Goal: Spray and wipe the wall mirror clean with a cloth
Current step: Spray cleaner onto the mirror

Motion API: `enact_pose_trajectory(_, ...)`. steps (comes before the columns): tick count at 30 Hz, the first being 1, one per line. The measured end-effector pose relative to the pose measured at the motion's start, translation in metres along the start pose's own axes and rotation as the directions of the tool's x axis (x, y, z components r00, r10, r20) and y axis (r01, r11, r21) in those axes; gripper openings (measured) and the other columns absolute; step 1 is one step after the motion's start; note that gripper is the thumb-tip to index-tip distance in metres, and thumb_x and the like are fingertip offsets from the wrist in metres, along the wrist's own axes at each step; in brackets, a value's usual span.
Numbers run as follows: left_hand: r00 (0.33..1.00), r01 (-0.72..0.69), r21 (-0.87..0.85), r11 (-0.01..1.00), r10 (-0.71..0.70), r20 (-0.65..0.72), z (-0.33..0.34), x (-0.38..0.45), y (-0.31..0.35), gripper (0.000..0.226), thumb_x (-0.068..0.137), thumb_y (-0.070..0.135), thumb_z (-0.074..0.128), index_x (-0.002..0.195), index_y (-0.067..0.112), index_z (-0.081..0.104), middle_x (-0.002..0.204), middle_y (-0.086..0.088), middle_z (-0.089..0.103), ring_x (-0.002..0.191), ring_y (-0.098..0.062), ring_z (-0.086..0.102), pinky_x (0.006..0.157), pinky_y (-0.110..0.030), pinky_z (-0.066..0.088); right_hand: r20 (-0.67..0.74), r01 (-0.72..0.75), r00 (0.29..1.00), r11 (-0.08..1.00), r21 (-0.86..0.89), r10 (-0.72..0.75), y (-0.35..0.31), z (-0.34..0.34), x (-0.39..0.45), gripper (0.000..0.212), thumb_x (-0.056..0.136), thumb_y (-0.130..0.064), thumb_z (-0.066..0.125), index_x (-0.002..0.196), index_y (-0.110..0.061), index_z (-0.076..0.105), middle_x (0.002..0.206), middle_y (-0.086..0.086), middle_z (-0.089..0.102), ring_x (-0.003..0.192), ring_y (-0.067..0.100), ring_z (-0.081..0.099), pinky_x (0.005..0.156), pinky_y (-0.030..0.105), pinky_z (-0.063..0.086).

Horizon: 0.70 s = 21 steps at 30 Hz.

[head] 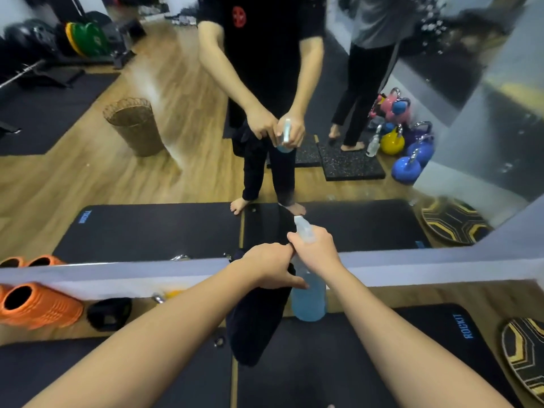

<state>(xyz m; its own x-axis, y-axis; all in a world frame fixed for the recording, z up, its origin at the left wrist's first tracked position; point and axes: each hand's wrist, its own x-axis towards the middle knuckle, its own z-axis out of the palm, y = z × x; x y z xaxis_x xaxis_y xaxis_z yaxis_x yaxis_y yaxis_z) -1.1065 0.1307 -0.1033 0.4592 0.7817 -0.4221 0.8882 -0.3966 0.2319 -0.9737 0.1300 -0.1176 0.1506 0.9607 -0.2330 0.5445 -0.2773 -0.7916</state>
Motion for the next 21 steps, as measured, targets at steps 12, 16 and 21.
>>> enact_pose_trajectory(12,0.991,0.125,-0.049,0.991,-0.127,-0.041,0.010,-0.081,-0.094,0.071,0.077,0.076,0.070,0.119,0.020,0.055,0.103,0.003,0.067,0.092,-0.021,0.064,0.084,-0.044,0.058,0.110,0.113,0.988,0.994,0.010,-0.113,-0.067,0.093,-0.037,0.027,0.089,-0.028,0.060,0.065,-0.017,0.055,0.066,0.000,0.060,0.062,0.014,0.054,0.055,0.031,0.039)
enact_pose_trajectory(16,0.983,0.172,-0.084,0.982,-0.176,-0.048,0.013,-0.108,-0.120,0.068,0.078,0.074,0.071,0.115,0.018,0.059,0.102,0.002,0.067,0.092,-0.021,0.064,0.085,-0.043,0.057,0.162,0.165,0.974,0.986,-0.032,-0.157,-0.090,0.124,-0.046,0.024,0.090,-0.032,0.060,0.073,-0.015,0.058,0.073,0.000,0.063,0.069,0.016,0.059,0.058,0.032,0.044)
enact_pose_trajectory(21,0.971,0.221,-0.130,0.967,-0.231,-0.068,0.015,-0.148,-0.154,0.064,0.079,0.072,0.072,0.109,0.018,0.057,0.096,0.003,0.064,0.089,-0.022,0.064,0.081,-0.041,0.056,0.204,0.227,0.956,0.972,-0.062,-0.210,-0.118,0.166,-0.063,0.027,0.089,-0.031,0.059,0.067,-0.015,0.055,0.066,-0.002,0.060,0.066,0.019,0.058,0.060,0.036,0.046)
